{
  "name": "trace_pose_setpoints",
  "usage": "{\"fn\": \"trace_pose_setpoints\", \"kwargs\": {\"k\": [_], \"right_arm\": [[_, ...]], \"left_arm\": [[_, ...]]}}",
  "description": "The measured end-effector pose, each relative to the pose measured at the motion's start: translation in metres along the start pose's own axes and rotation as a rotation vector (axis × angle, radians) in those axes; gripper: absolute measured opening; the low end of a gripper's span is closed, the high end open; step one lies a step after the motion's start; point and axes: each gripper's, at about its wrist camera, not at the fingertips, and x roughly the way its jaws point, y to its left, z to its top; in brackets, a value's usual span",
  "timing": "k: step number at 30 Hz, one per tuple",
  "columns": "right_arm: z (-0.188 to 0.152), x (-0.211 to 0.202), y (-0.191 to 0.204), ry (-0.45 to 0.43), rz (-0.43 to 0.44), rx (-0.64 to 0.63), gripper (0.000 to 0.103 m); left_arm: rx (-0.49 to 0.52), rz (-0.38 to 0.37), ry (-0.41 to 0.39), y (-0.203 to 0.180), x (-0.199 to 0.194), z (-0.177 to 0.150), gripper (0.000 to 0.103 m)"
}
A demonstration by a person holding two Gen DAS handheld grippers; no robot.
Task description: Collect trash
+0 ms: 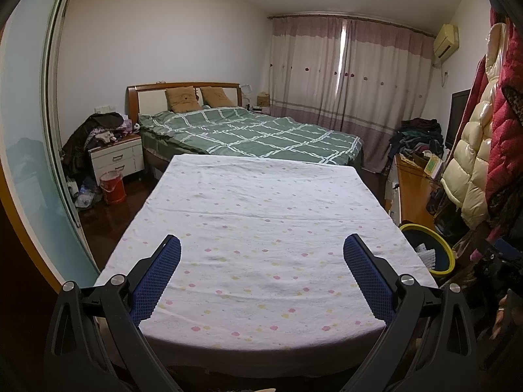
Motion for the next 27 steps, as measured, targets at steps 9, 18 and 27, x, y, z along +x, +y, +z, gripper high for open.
{"fn": "trace_pose_setpoints", "kwargs": {"k": [9, 18, 27], "right_arm": [[-0.002, 0.008, 0.000, 0.020, 0.004, -0.002, 0.096], [-0.004, 0.022, 0.002, 0.049, 0.006, -0.007, 0.096], [0.024, 0.091, 0.026, 0.148, 0.108, -0.048, 0.096]], "left_arm": [[-0.007, -0.021, 0.016, 0.002, 0.011, 0.004, 0.098], [-0.012, -0.045, 0.028, 0.005, 0.027, 0.006, 0.098], [-0.031, 0.056, 0.181, 0.037, 0.134, 0.024, 0.098]]}}
